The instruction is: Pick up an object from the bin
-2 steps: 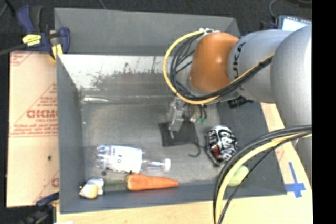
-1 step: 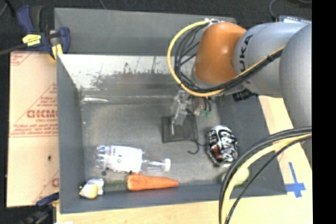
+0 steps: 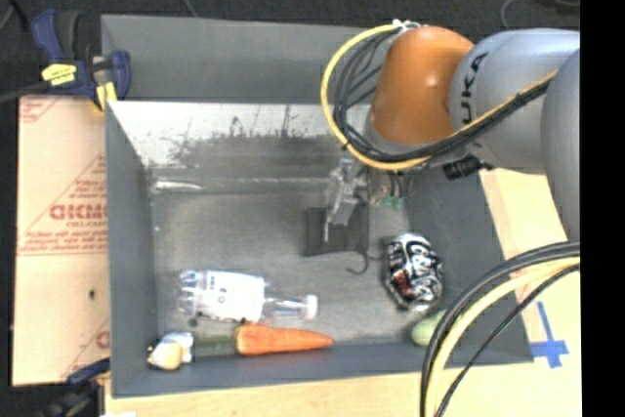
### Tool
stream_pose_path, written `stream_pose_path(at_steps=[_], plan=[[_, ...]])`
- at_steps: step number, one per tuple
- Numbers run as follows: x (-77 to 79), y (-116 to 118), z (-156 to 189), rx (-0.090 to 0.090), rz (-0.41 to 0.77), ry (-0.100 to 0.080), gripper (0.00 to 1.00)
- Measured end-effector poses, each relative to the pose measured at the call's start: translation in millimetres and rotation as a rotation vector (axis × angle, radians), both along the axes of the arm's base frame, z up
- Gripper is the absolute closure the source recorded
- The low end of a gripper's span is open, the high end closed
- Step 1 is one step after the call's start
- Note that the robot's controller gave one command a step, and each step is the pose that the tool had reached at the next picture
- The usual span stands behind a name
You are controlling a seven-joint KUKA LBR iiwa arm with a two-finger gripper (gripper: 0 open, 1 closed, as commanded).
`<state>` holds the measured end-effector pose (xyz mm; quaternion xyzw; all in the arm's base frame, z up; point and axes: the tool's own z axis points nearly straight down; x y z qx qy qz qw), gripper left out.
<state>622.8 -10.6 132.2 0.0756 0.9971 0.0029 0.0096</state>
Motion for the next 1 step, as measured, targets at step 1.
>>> stream_pose_path(at_steps=[1], plan=[[-0.5,2.0,47.9,0.001,-0.042,0.007,1.00]])
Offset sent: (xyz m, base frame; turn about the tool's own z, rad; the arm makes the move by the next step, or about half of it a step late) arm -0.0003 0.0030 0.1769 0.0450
